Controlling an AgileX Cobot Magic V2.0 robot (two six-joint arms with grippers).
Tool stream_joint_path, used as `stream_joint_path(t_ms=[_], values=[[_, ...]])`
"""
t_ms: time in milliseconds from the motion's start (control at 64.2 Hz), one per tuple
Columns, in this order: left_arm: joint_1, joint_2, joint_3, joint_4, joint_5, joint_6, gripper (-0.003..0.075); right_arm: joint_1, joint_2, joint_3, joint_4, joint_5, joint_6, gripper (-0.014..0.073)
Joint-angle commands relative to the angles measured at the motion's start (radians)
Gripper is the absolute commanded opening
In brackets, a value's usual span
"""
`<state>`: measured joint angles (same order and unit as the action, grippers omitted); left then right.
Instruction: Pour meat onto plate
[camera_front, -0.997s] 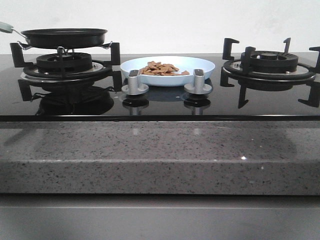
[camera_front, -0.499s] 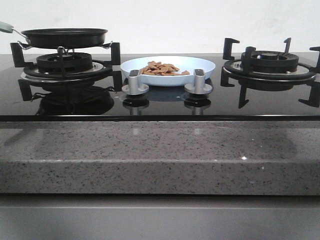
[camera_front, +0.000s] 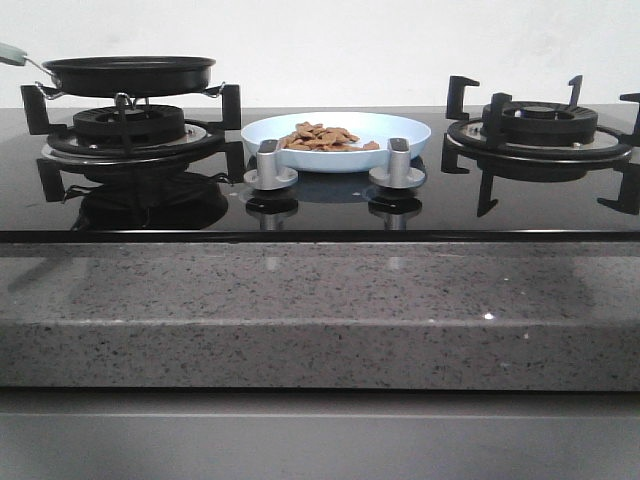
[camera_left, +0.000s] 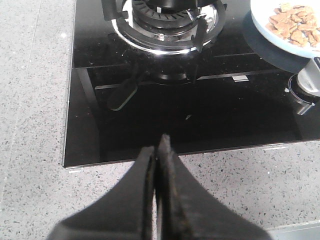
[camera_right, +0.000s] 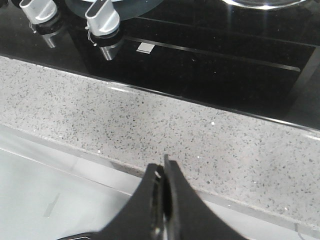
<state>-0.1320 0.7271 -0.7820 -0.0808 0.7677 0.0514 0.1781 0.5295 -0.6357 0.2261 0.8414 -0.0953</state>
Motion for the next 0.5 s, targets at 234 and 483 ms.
stream_joint_path(t_ms=[234, 483], values=[[-0.01, -0.022, -0.025, -0.012, -0.065, -0.011, -0.002, -0.002, 0.001, -0.025, 0.001, -0.058, -0.001, -0.0069], [0.048, -0.253, 0.153, 0.014, -0.297, 0.021, -0.002, -0.002, 0.001, -0.025, 0.001, -0.057, -0.001, -0.0069]])
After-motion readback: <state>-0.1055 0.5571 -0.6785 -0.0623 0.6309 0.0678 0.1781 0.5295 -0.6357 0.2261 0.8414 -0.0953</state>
